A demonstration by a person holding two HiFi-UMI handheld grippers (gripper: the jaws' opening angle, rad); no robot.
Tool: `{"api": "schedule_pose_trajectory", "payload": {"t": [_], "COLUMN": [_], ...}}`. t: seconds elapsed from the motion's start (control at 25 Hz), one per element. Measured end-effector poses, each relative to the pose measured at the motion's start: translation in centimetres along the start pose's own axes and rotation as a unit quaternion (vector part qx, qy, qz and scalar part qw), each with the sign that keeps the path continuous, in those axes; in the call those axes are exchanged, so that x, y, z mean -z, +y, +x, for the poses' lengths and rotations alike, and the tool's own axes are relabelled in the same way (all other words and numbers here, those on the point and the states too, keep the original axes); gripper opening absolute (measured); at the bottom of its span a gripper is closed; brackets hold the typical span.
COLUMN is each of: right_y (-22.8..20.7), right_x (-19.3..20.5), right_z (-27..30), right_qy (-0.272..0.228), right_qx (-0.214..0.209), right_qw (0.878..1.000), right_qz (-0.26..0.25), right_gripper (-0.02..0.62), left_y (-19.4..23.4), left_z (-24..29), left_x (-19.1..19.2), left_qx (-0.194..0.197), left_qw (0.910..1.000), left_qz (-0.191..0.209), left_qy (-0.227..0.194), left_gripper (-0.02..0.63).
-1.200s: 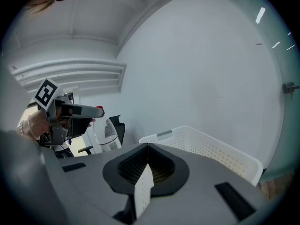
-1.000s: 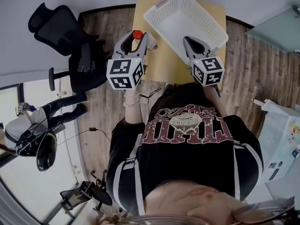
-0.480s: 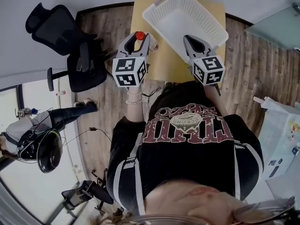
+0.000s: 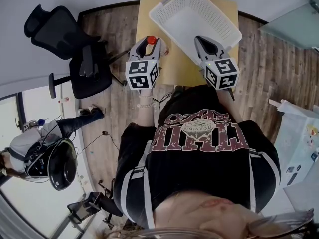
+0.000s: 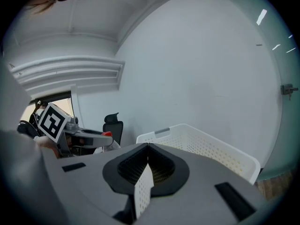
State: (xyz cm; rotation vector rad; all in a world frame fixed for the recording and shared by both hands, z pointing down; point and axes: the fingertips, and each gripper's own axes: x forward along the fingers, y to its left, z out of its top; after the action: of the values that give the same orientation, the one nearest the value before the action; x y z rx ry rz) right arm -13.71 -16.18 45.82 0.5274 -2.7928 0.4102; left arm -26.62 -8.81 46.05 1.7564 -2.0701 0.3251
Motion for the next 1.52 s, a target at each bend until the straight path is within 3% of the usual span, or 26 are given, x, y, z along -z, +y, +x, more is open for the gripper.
{"api": "schedule_pose_trajectory", "payload": {"t": [1.52], "right_y": [-1.5], "right_x": [0.6], "right_z": [-0.8], "right_qy": [0.007], "right_qx": [0.025], "right_qw": [1.000], "right_qz": [0.000], "right_gripper": [0.018], "left_y": [-0.1], "left_z": [4.3], "left_x": [6.9], "left_qx": [-0.006], "left_qw": [1.0000], "left_qz": [-0.001], "left_qy": [0.006], "left_gripper": [0.198]}}
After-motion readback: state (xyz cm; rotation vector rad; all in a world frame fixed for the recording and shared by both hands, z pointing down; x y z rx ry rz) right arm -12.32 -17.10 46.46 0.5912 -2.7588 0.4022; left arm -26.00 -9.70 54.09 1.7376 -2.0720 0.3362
